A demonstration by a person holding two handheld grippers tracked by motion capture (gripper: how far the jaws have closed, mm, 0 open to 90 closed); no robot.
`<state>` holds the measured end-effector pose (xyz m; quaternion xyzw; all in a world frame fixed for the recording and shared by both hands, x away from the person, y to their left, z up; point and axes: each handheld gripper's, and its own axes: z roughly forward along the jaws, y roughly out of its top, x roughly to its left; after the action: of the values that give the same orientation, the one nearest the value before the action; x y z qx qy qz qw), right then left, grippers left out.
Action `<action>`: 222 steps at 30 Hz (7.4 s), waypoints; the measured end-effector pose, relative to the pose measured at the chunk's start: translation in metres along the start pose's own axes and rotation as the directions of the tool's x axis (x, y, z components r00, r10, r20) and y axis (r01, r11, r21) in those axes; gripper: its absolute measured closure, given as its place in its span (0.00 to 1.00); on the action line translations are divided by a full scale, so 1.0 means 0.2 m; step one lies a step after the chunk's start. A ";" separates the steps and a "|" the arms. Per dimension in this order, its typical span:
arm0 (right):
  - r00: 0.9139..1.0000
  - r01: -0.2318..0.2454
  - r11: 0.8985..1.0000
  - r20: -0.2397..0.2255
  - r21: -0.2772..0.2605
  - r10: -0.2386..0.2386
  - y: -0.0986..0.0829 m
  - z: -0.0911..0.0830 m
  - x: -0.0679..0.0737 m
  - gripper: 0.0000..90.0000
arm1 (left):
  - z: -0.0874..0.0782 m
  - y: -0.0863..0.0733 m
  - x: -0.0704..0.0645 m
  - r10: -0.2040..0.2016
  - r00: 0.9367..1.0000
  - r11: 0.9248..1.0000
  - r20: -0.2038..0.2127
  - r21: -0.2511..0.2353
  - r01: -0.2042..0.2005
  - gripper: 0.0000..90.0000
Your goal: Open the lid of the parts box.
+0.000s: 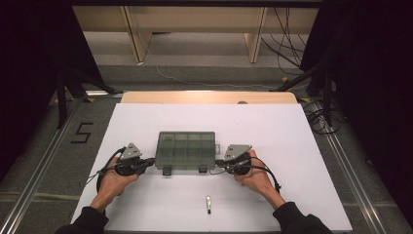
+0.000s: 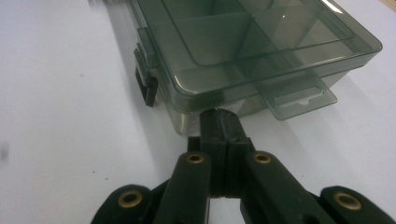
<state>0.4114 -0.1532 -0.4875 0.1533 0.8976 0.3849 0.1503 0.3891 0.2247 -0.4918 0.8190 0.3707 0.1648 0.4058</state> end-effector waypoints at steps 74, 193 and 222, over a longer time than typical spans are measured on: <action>0.998 -0.035 0.988 0.038 -0.153 0.042 0.09 -0.08 -0.04 1.00 | -0.07 0.13 -0.04 0.028 0.999 0.994 -0.017 -0.102 -0.029 0.99; 0.982 -0.075 0.966 0.153 -0.249 0.115 0.26 -0.05 -0.25 0.75 | -0.11 0.33 0.07 0.128 0.986 0.973 -0.106 -0.181 -0.145 0.98; 0.975 -0.082 0.968 0.181 -0.238 0.127 0.28 -0.06 -0.25 0.82 | 0.05 0.21 0.00 -0.143 0.987 0.981 -0.075 0.119 0.151 0.81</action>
<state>0.4619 -0.1437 -0.4310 0.2194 0.8187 0.4764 0.2336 0.4146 0.2016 -0.4656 0.8072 0.4529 0.1377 0.3526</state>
